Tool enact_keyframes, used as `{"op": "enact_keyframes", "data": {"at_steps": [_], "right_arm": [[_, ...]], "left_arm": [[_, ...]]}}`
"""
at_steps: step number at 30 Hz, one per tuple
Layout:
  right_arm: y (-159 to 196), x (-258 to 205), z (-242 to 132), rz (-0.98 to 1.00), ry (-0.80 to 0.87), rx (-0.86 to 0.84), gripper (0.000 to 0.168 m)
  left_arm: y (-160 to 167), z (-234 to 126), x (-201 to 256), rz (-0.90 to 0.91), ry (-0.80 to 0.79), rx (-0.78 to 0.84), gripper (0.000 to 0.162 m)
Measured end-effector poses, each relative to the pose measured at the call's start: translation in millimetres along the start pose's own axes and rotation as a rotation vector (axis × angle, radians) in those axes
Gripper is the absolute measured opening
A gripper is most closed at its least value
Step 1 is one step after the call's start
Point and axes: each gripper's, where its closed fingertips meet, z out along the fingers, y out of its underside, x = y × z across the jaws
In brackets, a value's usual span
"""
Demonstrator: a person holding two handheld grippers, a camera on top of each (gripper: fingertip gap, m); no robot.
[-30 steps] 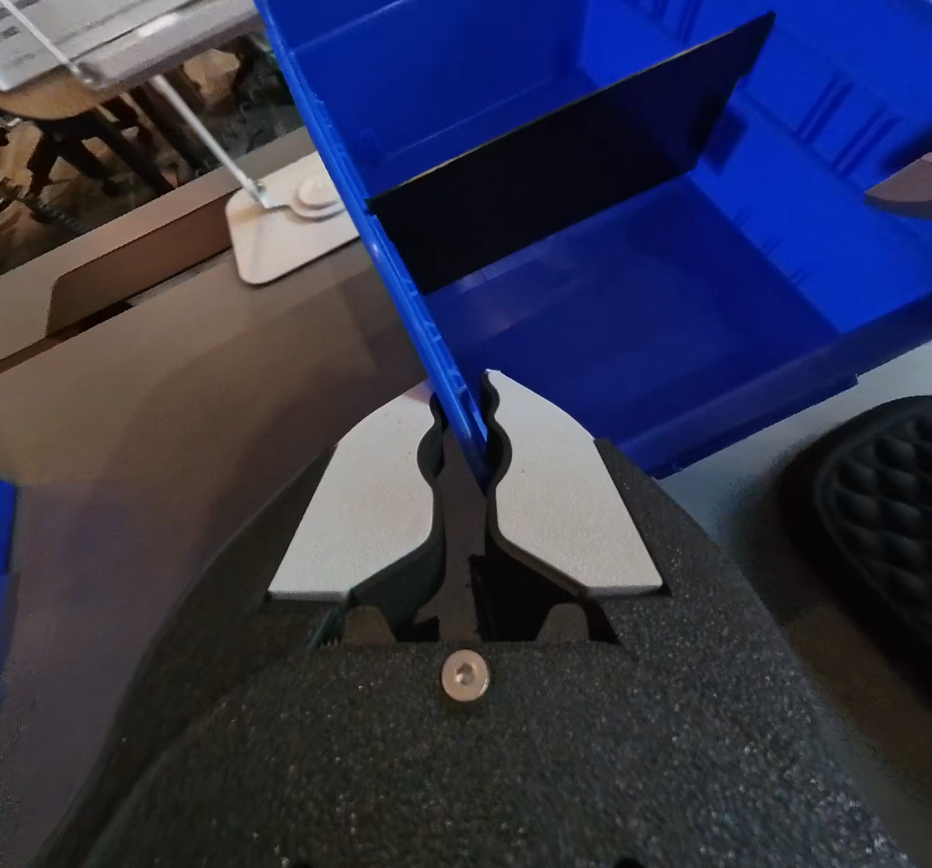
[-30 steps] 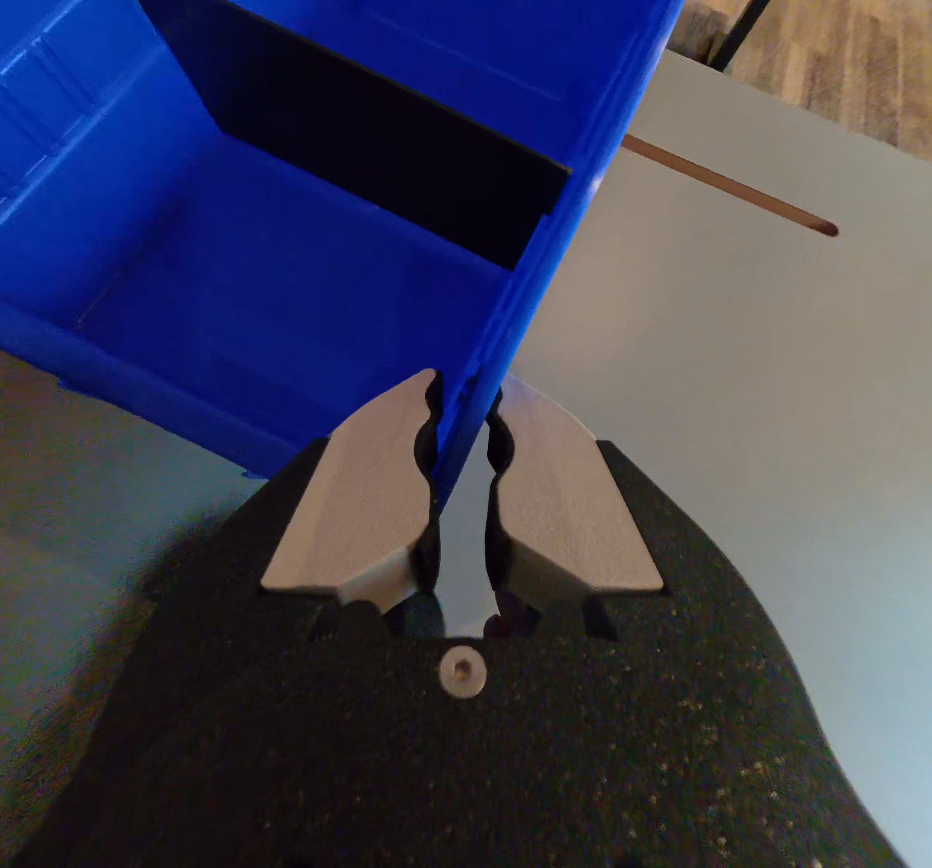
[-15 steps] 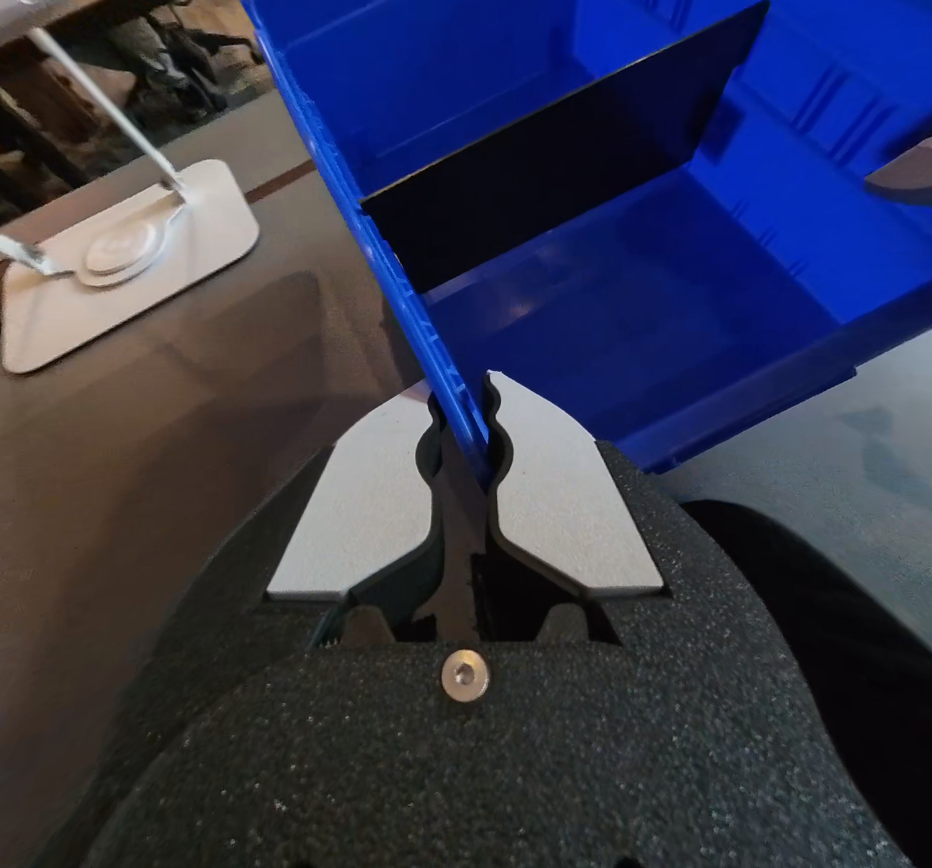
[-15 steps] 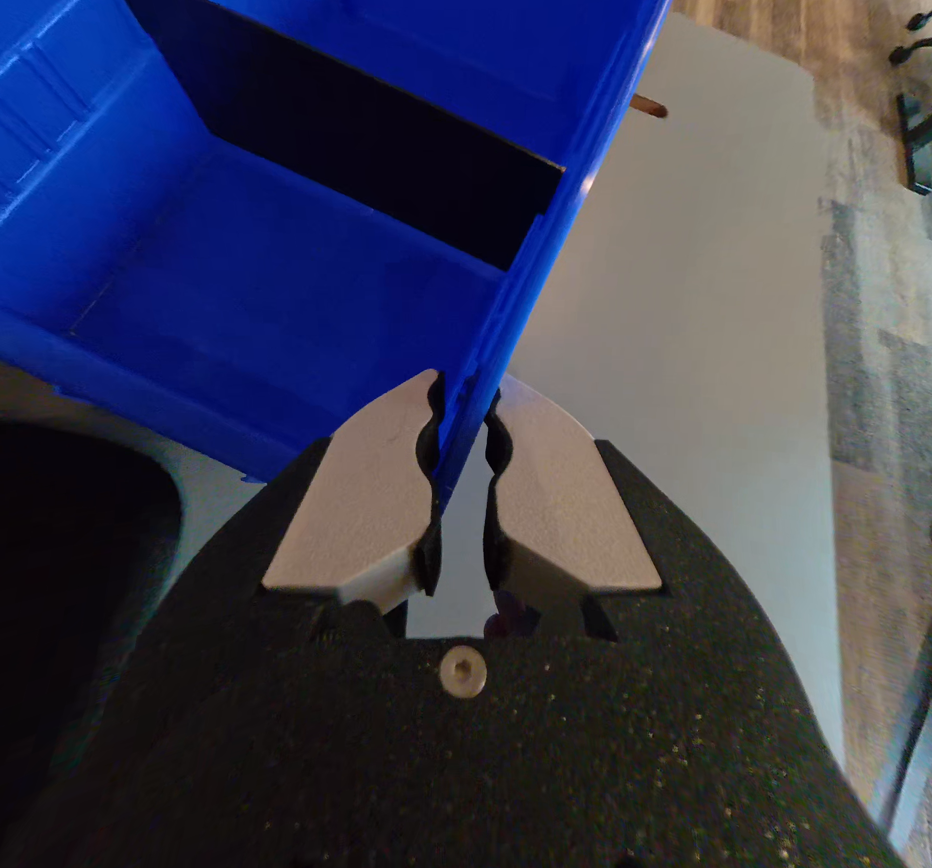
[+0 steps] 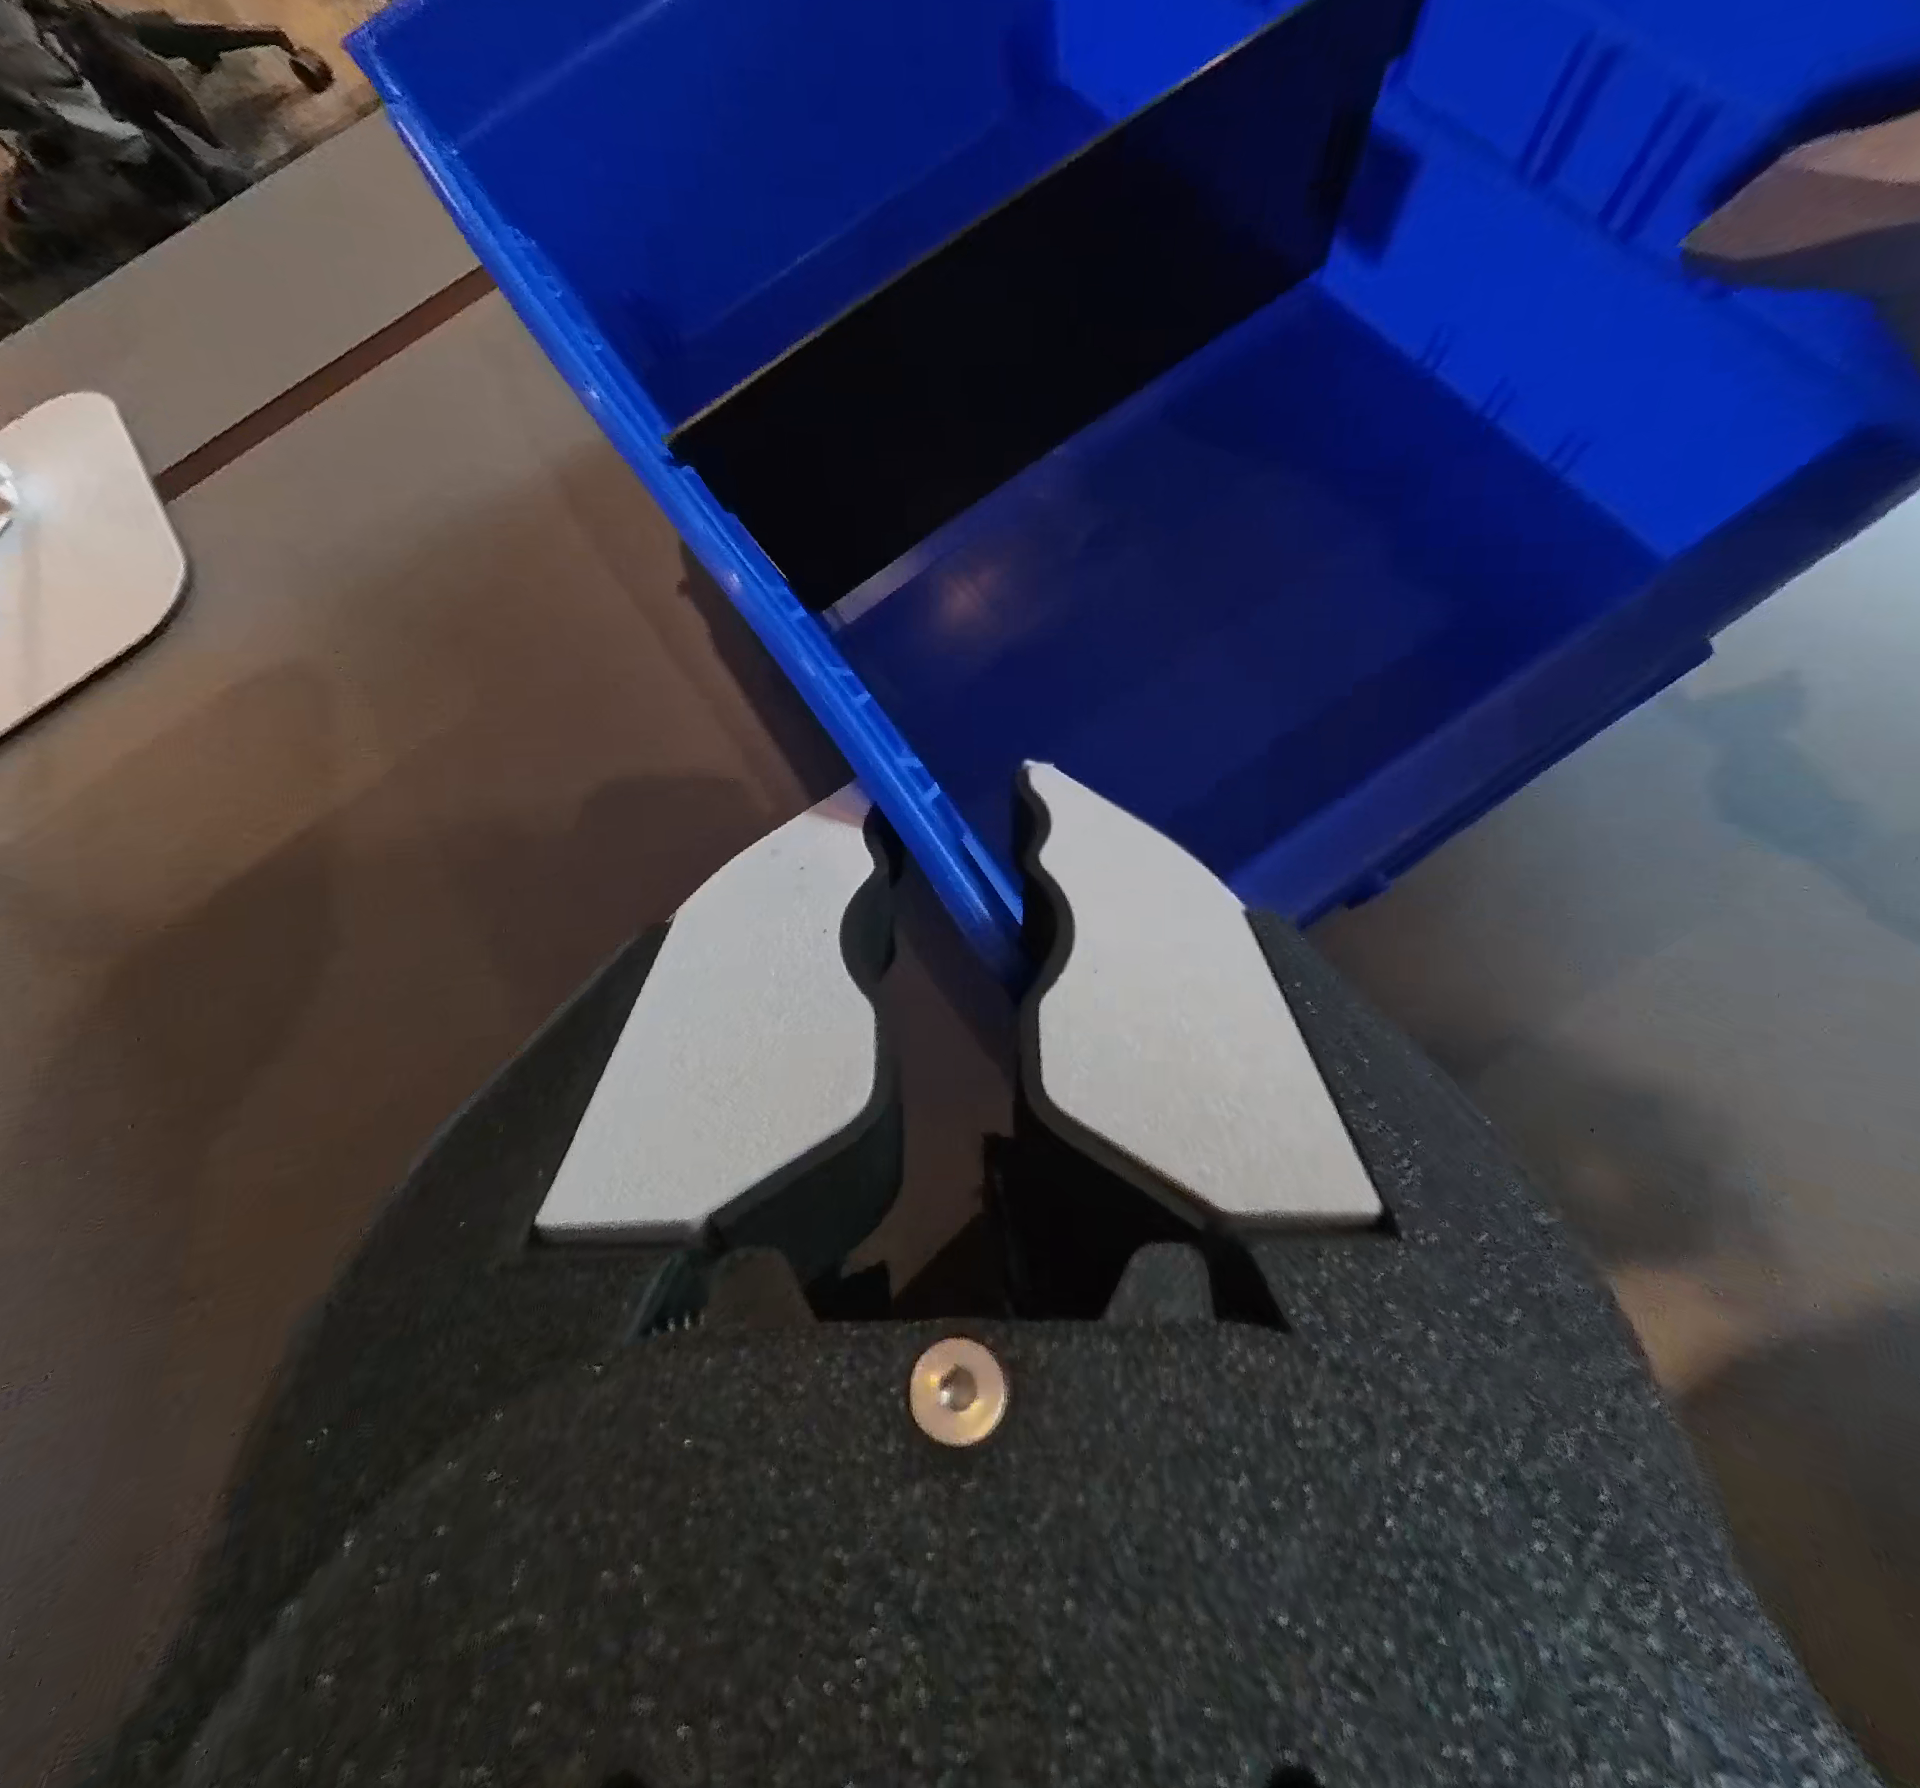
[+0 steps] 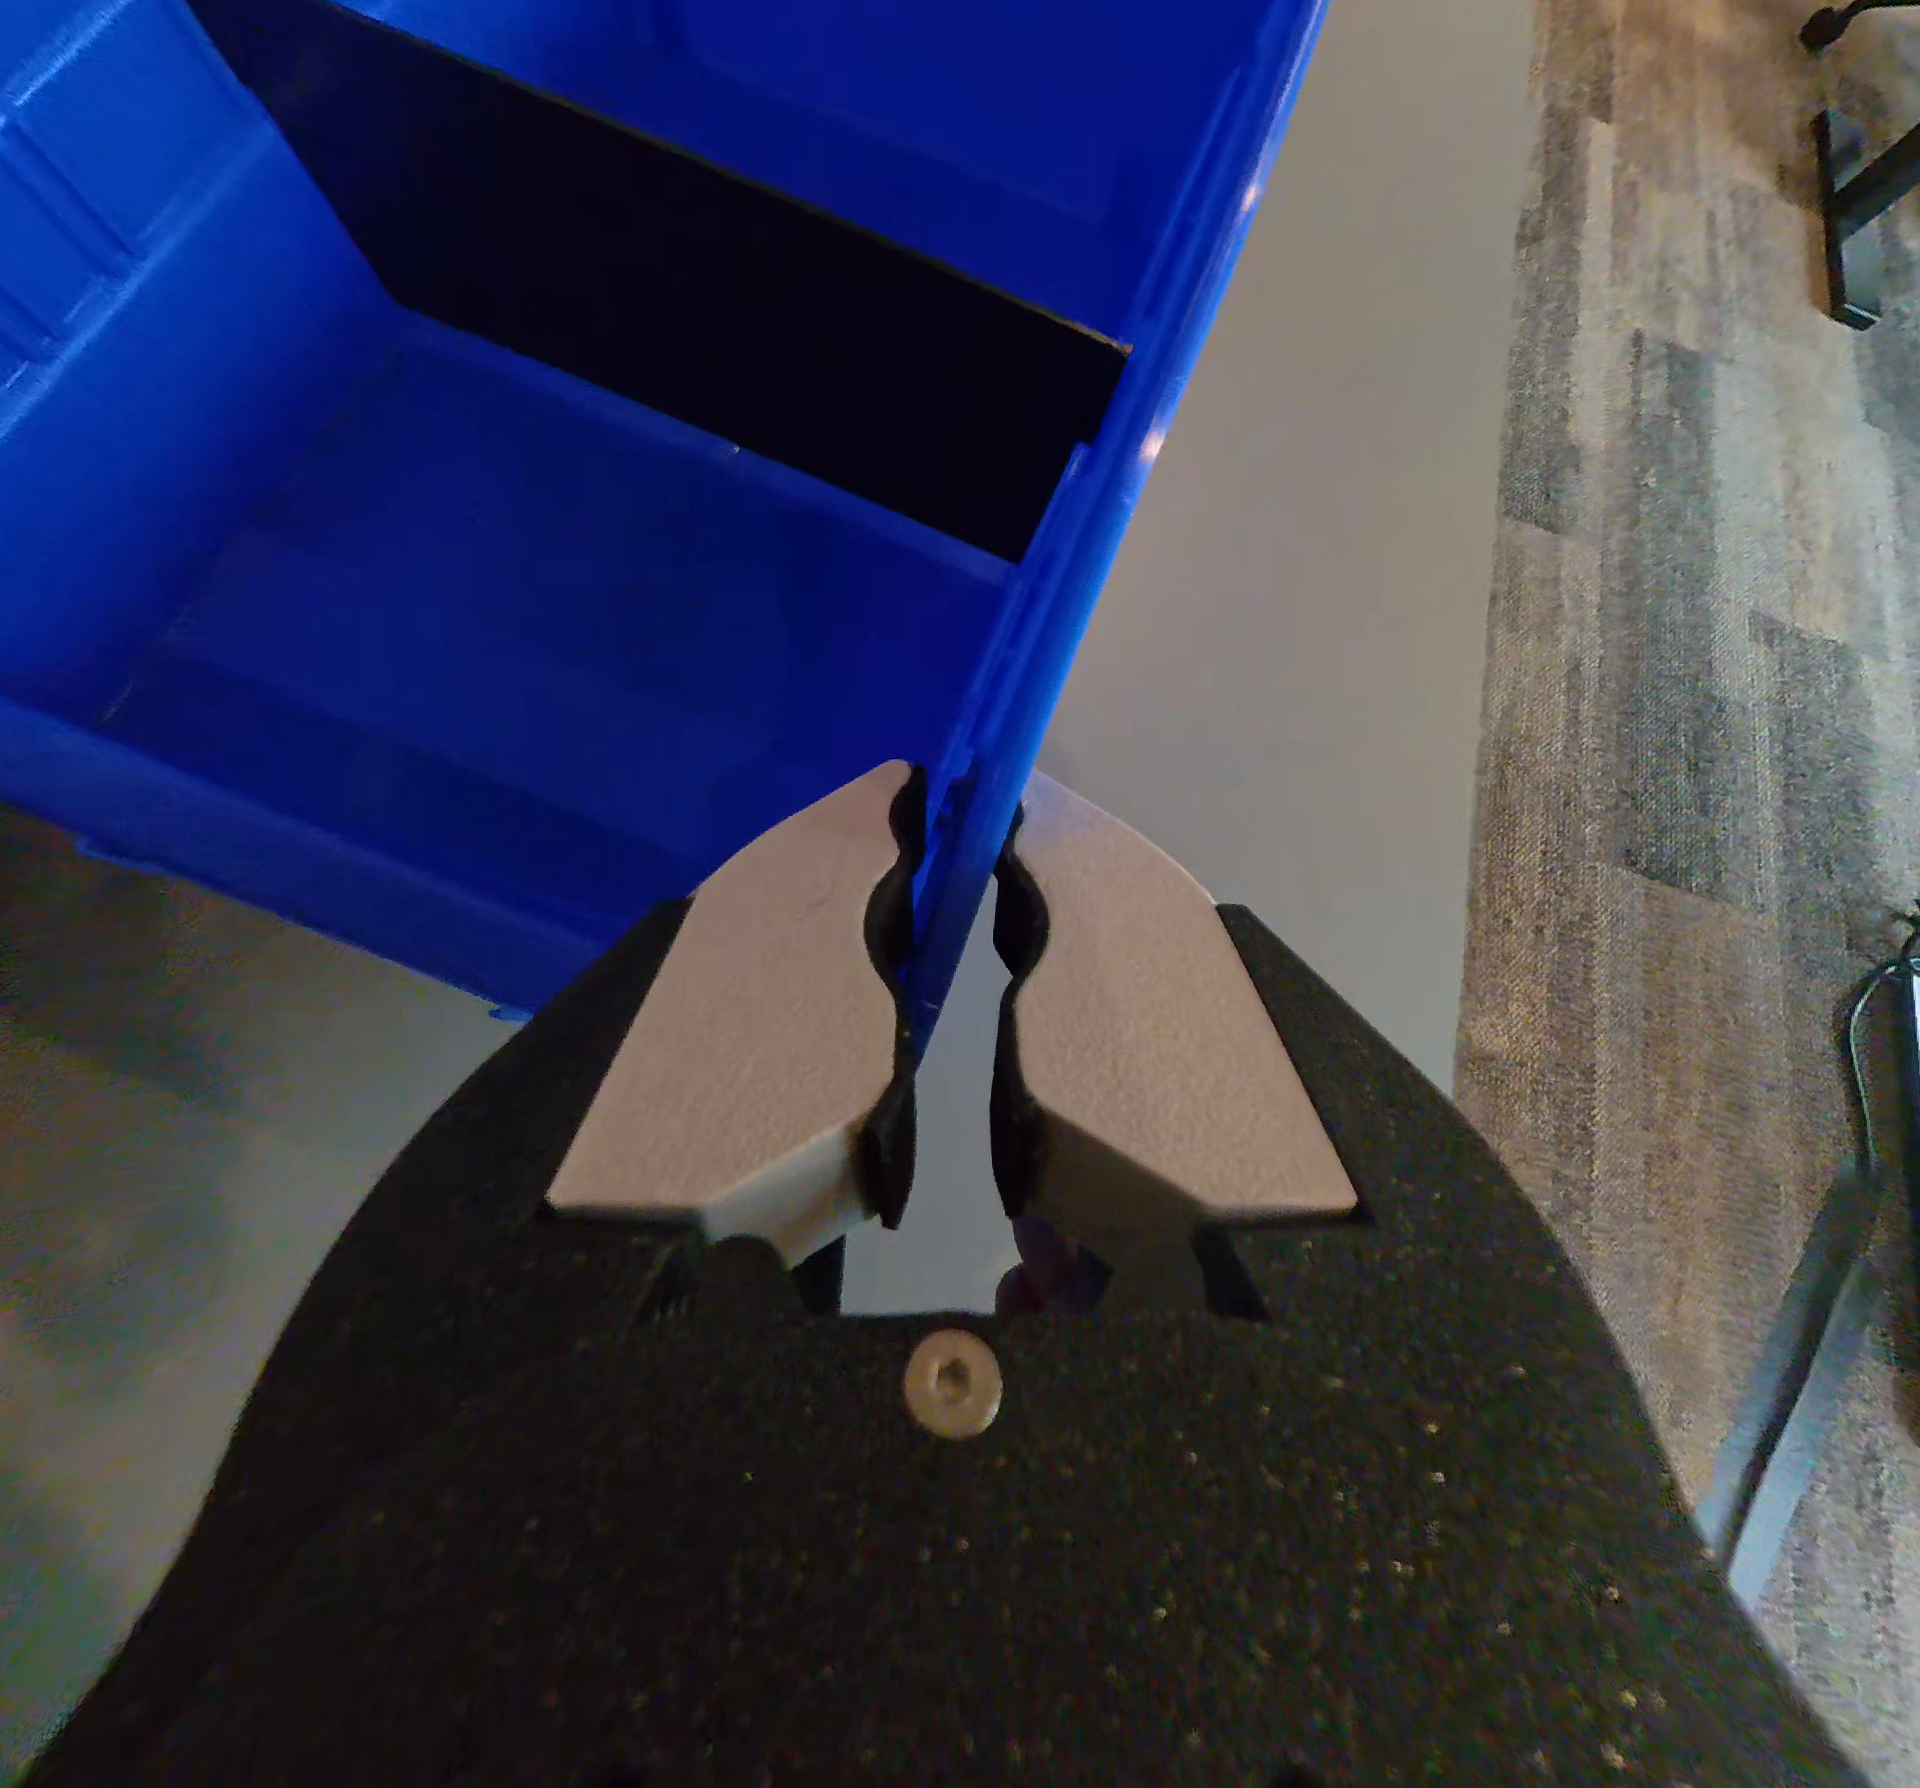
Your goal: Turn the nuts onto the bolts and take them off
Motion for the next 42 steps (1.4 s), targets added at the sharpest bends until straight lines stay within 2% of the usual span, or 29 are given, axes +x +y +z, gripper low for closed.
{"op": "enact_keyframes", "data": {"at_steps": [8, 17, 21, 23, 27, 29, 34, 38, 42], "right_arm": [[13.7, 24.8, 6.0, 0.012, -0.061, 0.001, 0.009], [14.3, 29.2, 7.5, -0.011, -0.067, 0.013, 0.015], [10.3, 27.0, 7.8, -0.043, -0.07, 0.054, 0.024], [6.6, 25.6, 5.6, -0.038, -0.072, 0.08, 0.04], [-4.3, 36.1, -8.0, 0.002, 0.016, 0.125, 0.09], [-16.2, 38.1, -21.4, 0.014, 0.056, 0.169, 0.101], [-56.2, 17.3, -53.7, 0.025, 0.099, 0.295, 0.114], [-82.2, -24.8, -66.6, -0.008, 0.066, 0.343, 0.108], [-95.1, -64.6, -65.0, -0.013, 0.05, 0.316, 0.105]], "left_arm": [[-9.2, 6.5, 27.6, 0.059, 0.02, -0.037, 0.025], [-10.9, 10.6, 31.4, 0.057, 0.052, -0.033, 0.031], [-10.4, 9.1, 38.7, 0.055, 0.086, -0.01, 0.06], [-13.0, 6.1, 33.4, 0.06, 0.061, 0.014, 0.075], [-26.3, -8.4, 17.8, 0.063, 0.021, 0.101, 0.096], [-31.6, -18.6, 6.0, 0.077, -0.003, 0.146, 0.102], [-37.9, -48.0, -28.1, 0.035, 0.009, 0.223, 0.101], [-32.1, -75.8, -63.1, 0.028, 0.016, 0.257, 0.096], [-15.6, -101.2, -102.5, 0.009, 0.004, 0.248, 0.09]]}}
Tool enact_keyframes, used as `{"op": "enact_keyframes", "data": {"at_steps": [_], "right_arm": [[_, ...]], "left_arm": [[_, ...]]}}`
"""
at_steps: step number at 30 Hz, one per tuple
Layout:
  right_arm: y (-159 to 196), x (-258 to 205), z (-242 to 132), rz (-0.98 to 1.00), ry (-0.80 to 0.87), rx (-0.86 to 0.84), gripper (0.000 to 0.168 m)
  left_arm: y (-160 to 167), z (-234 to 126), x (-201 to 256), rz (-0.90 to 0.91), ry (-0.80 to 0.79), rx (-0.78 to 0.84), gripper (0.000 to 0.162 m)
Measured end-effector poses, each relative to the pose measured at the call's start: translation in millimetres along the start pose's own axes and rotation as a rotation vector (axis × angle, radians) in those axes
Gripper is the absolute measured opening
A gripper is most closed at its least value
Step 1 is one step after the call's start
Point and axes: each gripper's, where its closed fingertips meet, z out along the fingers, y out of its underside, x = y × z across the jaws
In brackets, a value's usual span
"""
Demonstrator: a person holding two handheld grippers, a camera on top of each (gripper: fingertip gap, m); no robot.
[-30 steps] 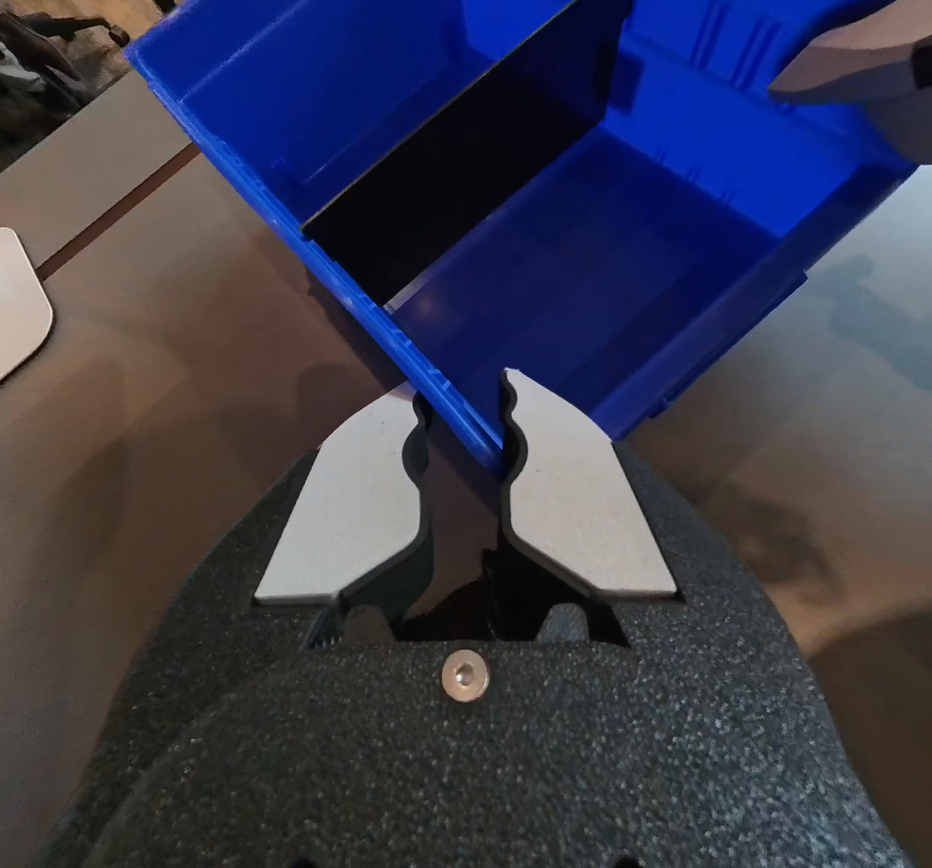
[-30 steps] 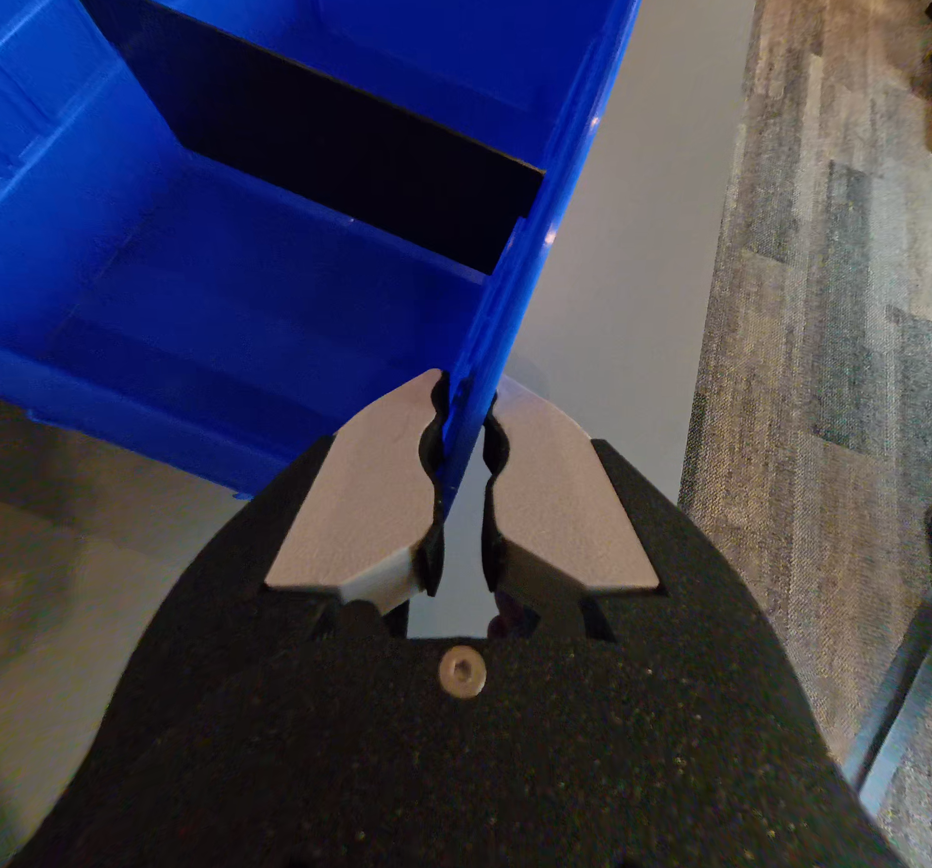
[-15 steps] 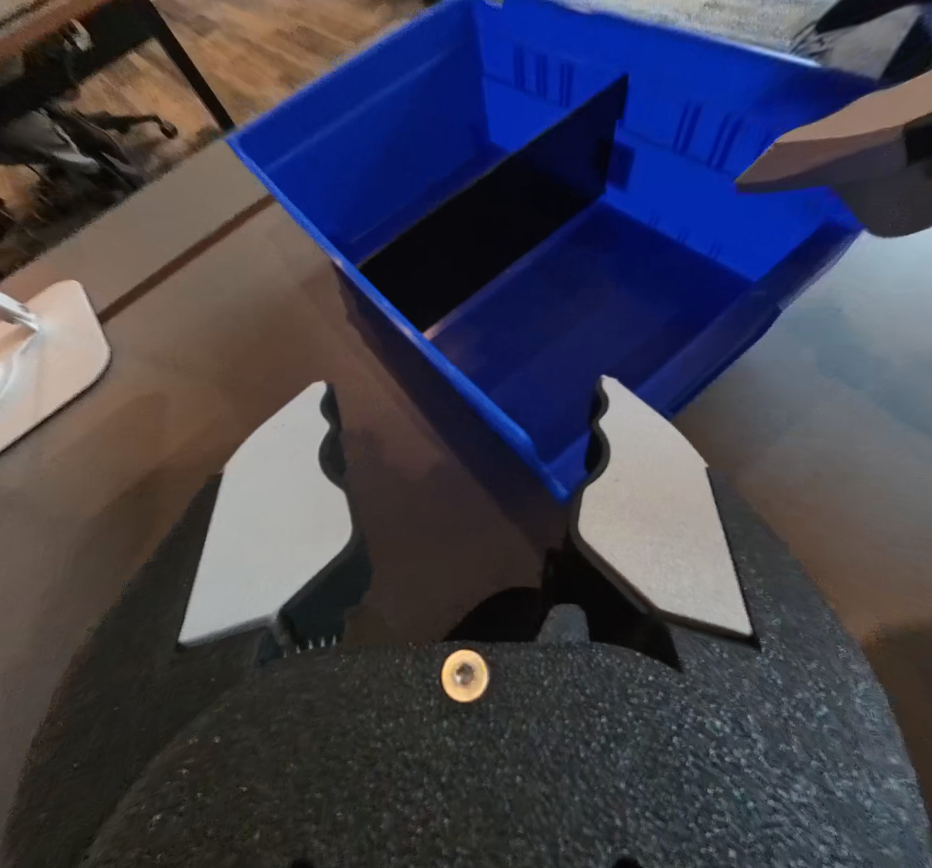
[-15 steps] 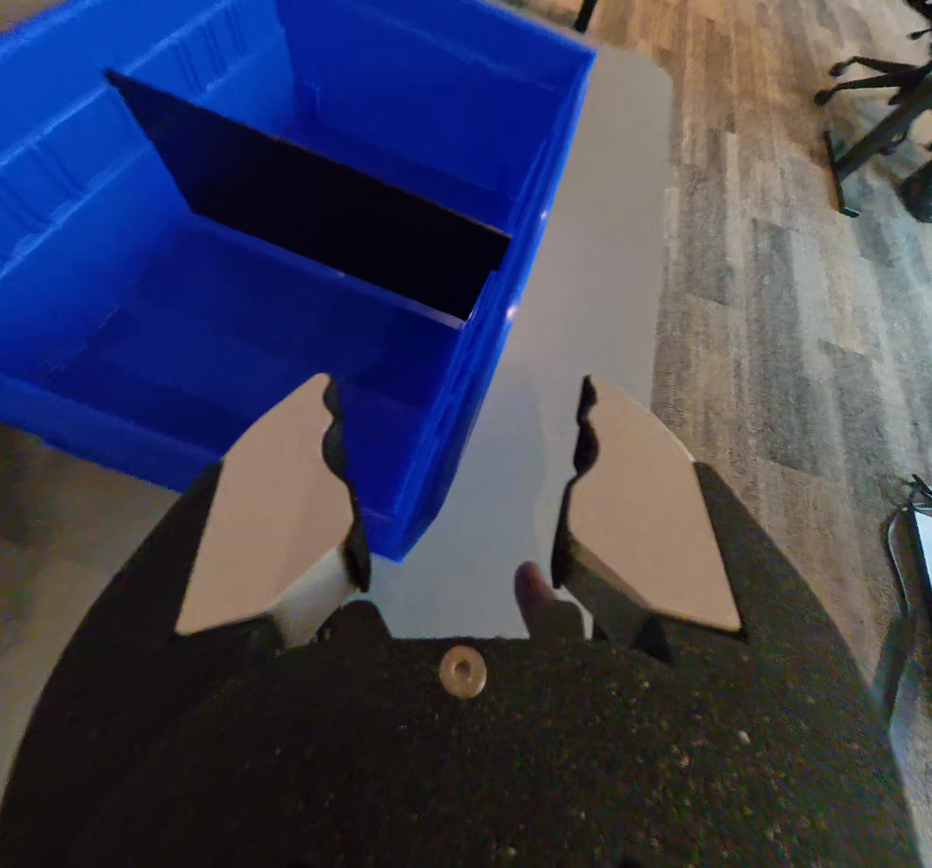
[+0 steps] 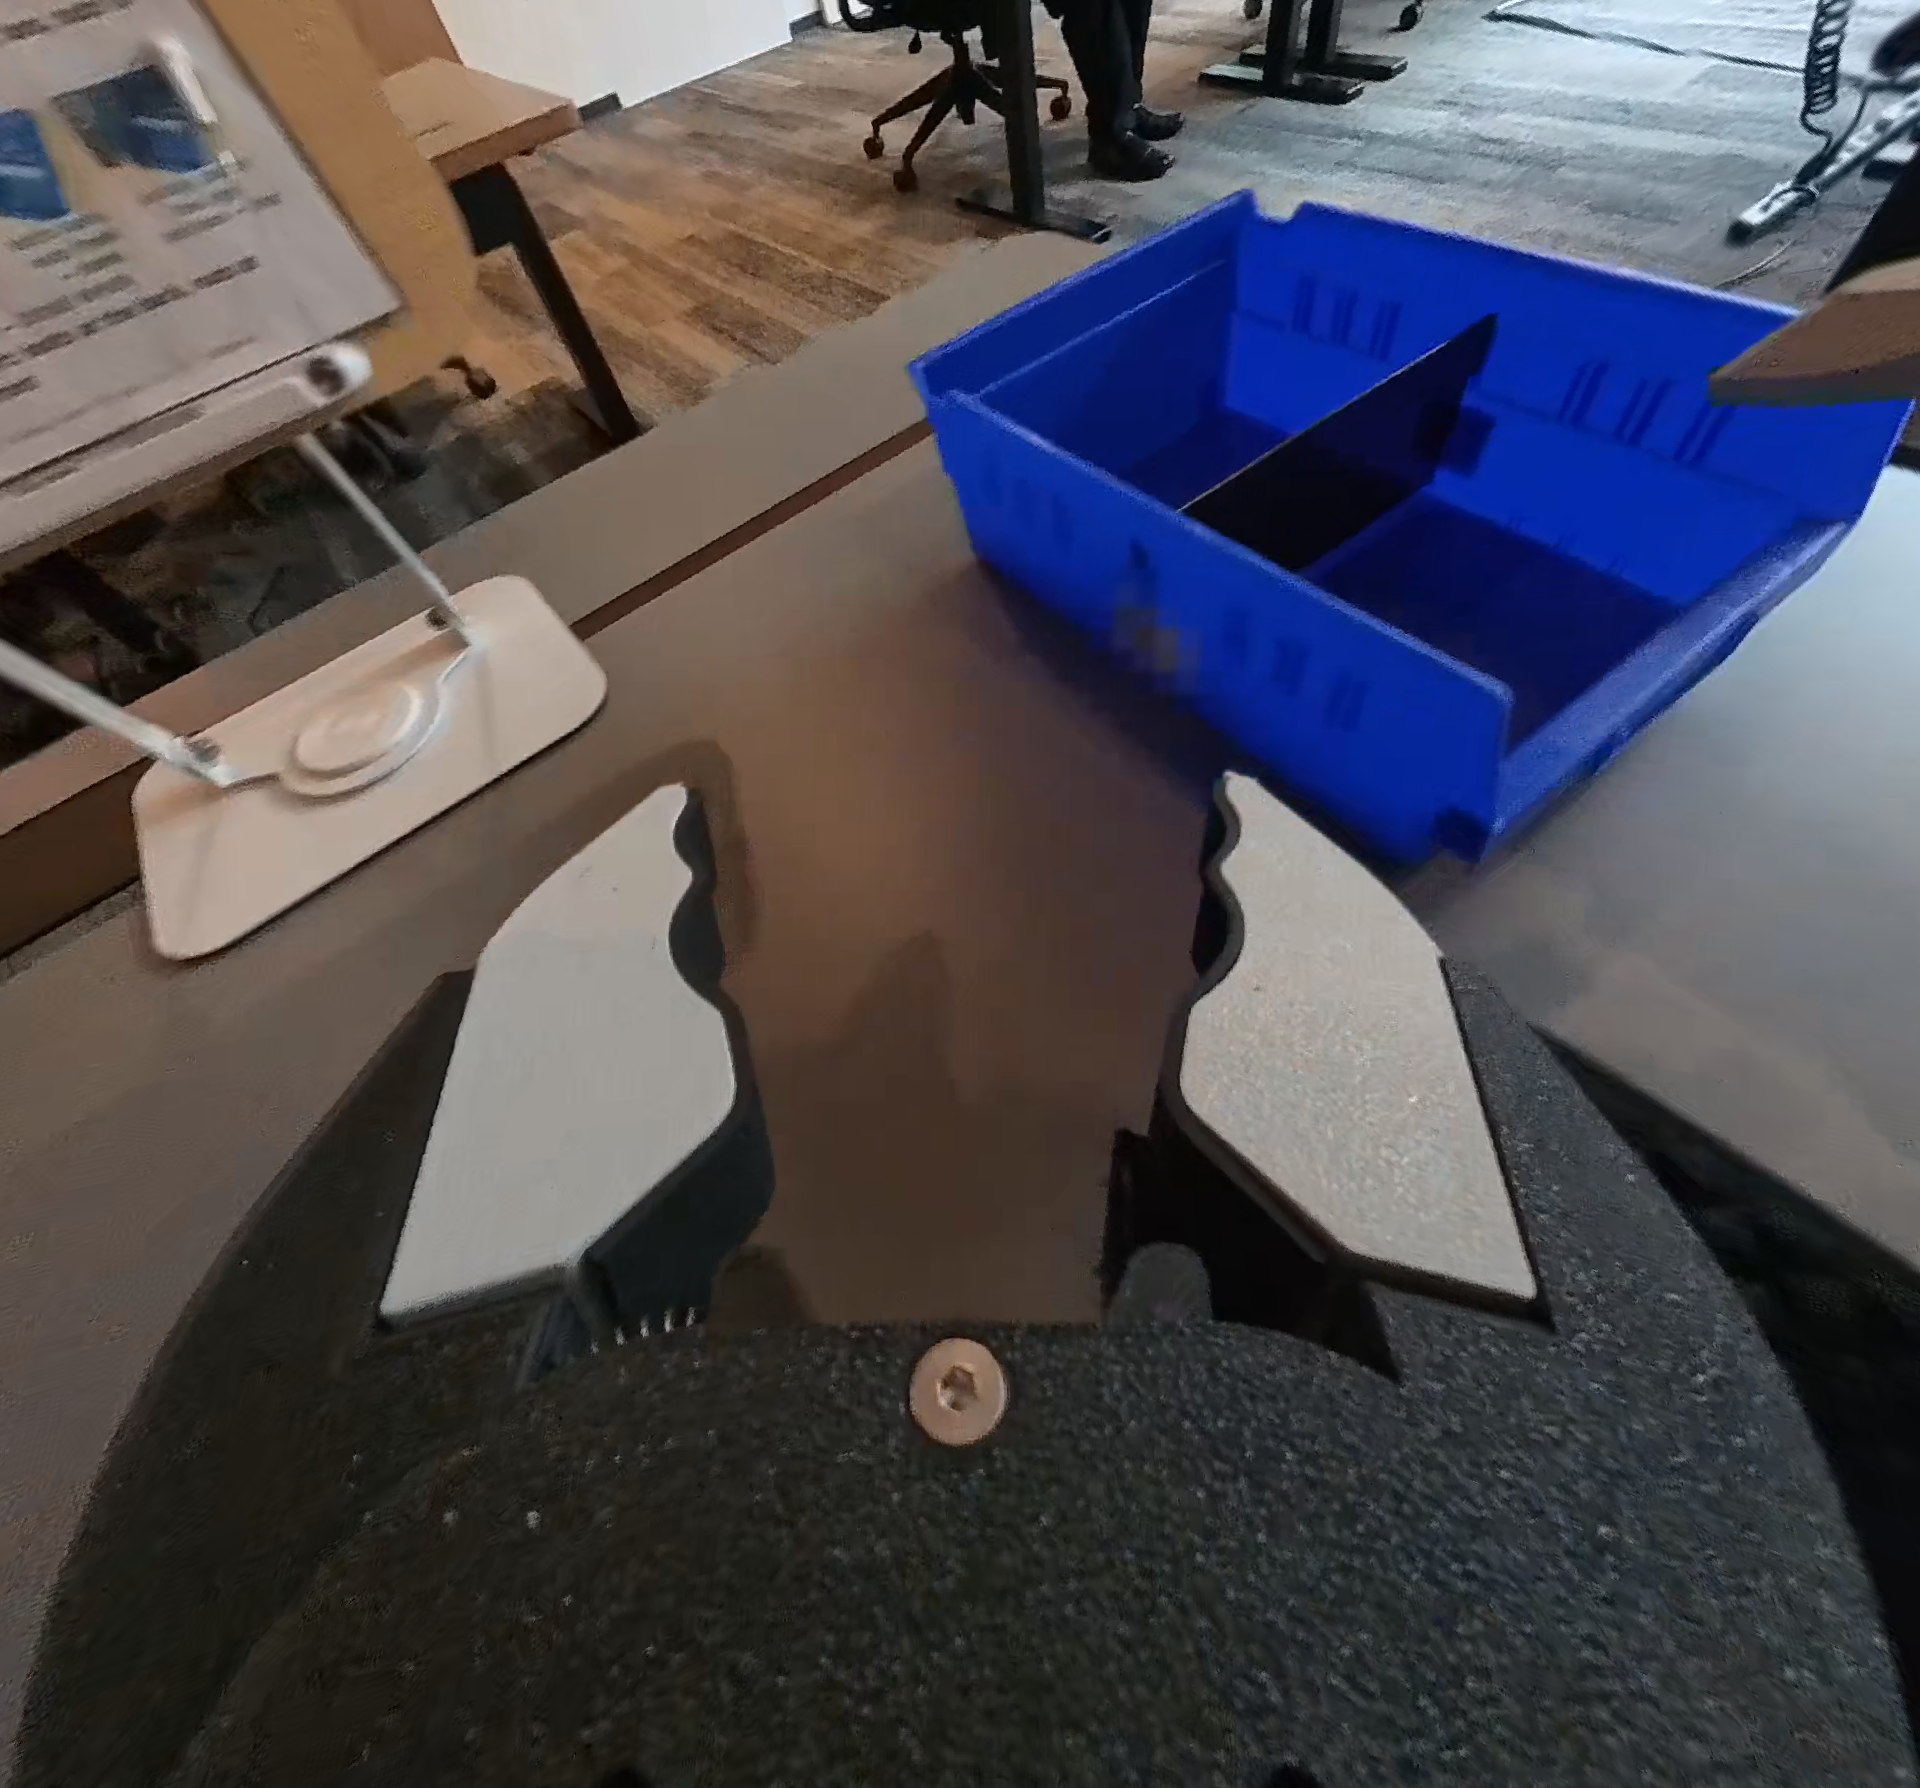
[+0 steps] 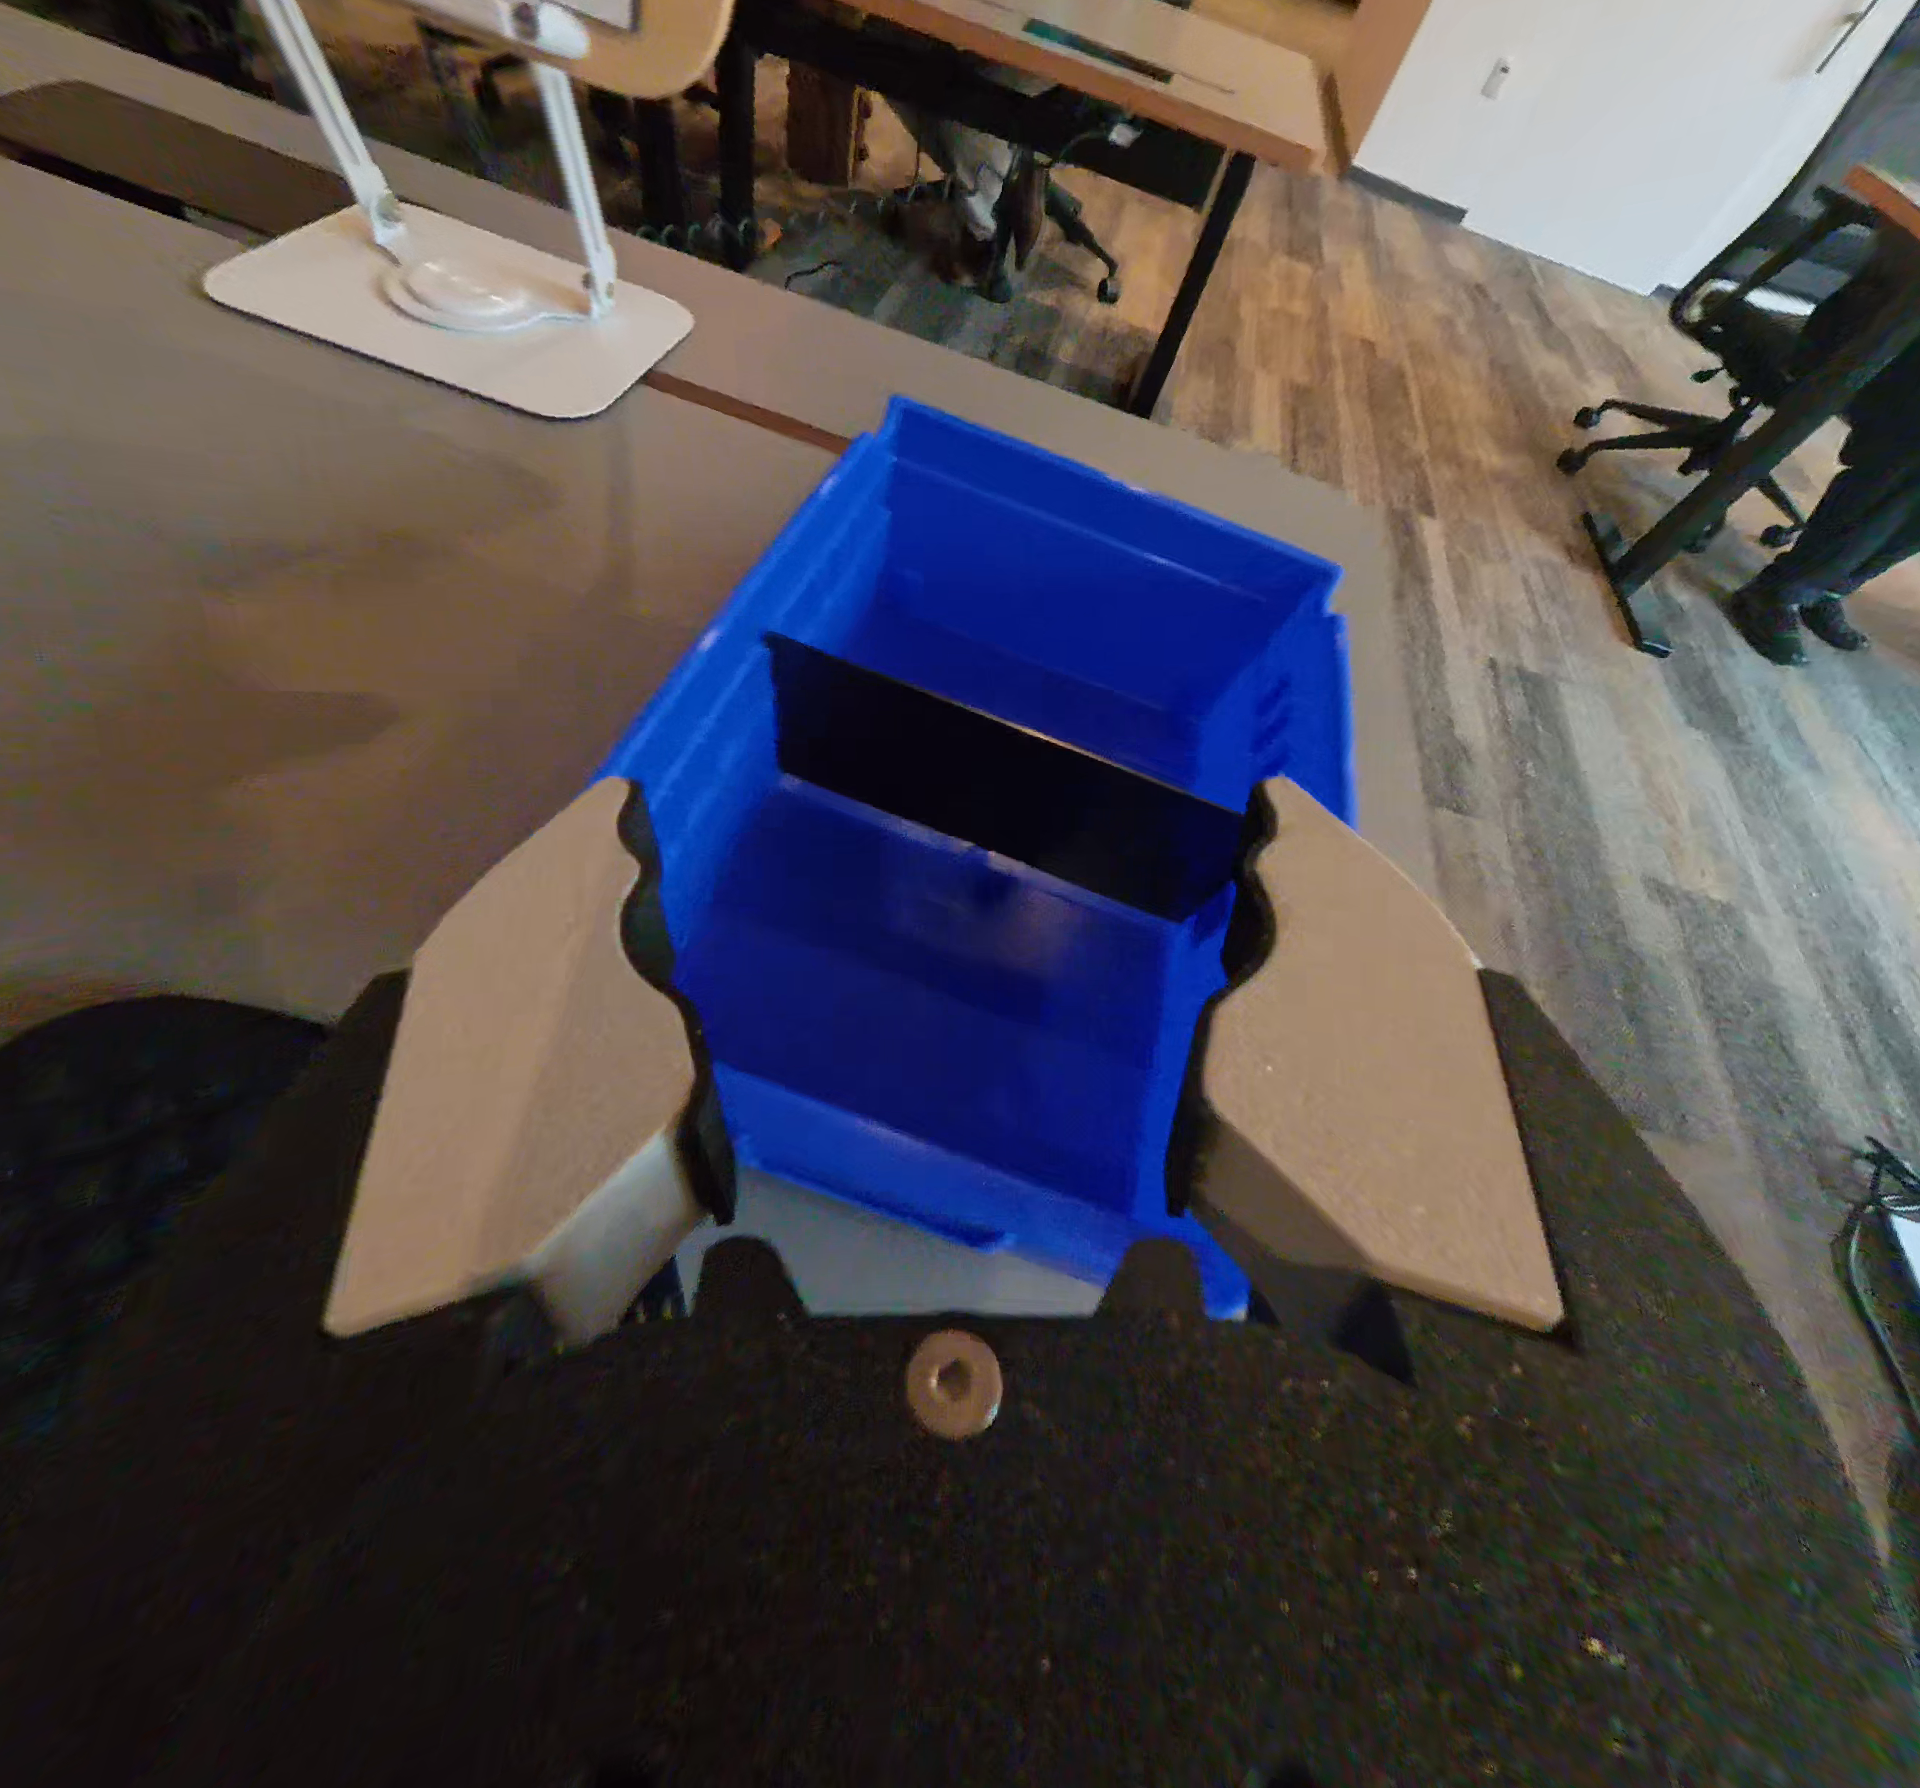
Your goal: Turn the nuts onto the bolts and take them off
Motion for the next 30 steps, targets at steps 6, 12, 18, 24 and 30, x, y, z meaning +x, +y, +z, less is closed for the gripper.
{"op": "enact_keyframes", "data": {"at_steps": [6, 12, 18, 24, 30], "right_arm": [[-19.4, -54.9, 11.5, 0.03, -0.047, -0.026, 0.102], [-68.3, -89.9, 31.3, -0.007, -0.076, -0.061, 0.104], [-121.2, -105.8, 59.7, -0.03, -0.101, -0.076, 0.107], [-162.8, -104.0, 90.8, -0.02, -0.094, -0.055, 0.129], [-174.9, -72.3, 108.2, 0.075, 0.027, 0.074, 0.137]], "left_arm": [[16.9, -43.4, -71.4, 0.006, -0.093, -0.014, 0.083], [12.4, -80.2, -165.9, -0.06, -0.219, -0.026, 0.08], [-2.1, -102.2, -247.4, -0.162, -0.282, -0.074, 0.079], [-18.6, -106.8, -298.0, -0.221, -0.342, -0.055, 0.089], [-27.4, -106.1, -329.8, -0.194, -0.469, 0.024, 0.114]]}}
